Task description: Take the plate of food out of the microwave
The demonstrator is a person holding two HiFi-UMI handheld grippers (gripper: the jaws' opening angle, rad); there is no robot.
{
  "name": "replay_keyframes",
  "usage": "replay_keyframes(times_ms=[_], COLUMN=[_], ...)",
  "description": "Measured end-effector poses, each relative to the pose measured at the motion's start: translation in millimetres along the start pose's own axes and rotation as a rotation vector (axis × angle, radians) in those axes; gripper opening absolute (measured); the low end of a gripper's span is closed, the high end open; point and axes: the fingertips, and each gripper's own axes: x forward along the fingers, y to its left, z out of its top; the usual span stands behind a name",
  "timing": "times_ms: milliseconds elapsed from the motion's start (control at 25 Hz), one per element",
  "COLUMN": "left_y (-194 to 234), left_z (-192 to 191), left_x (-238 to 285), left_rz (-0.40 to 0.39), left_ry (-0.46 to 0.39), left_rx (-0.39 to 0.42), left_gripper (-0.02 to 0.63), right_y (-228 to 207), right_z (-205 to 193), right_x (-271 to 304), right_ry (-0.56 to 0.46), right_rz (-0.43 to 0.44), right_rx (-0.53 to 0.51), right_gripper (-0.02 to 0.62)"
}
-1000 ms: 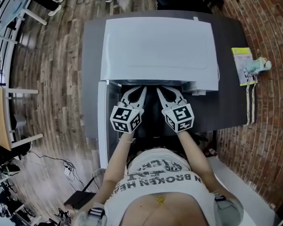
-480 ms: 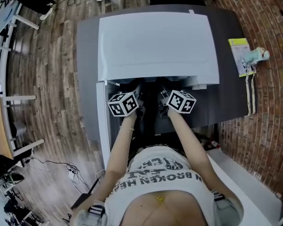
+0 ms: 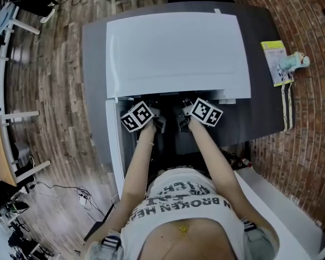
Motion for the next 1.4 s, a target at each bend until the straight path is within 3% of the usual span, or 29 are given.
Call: replay_keyframes(times_ms=[320, 440, 520, 600, 1120, 1200, 1400], left_y=[-1, 2, 2, 3, -4, -2, -1], left_z=[9, 8, 5, 2, -11, -8, 4], left_x=[13, 15, 15, 15, 14, 9, 3], left_rz=[0.007, 0.030, 0.035, 0.033, -0.005, 0.027, 0.114], left_ry=[-0.032, -0.023, -0.004, 0.000, 0.018, 0.005, -0.031], left_rx=[-0.033, -0.041, -0.039, -0.046, -0.095, -0.062, 0.127], left_gripper=[0.067, 0.064, 0.031, 0.006, 0.005, 0.005, 0.011], right_y=[0, -6, -8, -8, 0, 2, 27], right_z=[10, 9, 9, 9, 1, 5, 12], right_x=[12, 12, 11, 12, 11, 8, 7], right_ry=[-0.003, 0.016, 0.014, 0.016, 0.055, 0.041, -0.007], right_rz=[-0.012, -0.065, -0.076, -0.072, -0.011, -0.021, 0.023], right_rx=[0.029, 0.023, 0.040, 0.050, 0.053, -0.005, -0.241], right_gripper=[0.092, 0.013, 0.008, 0.008, 0.006, 0.006, 0.009])
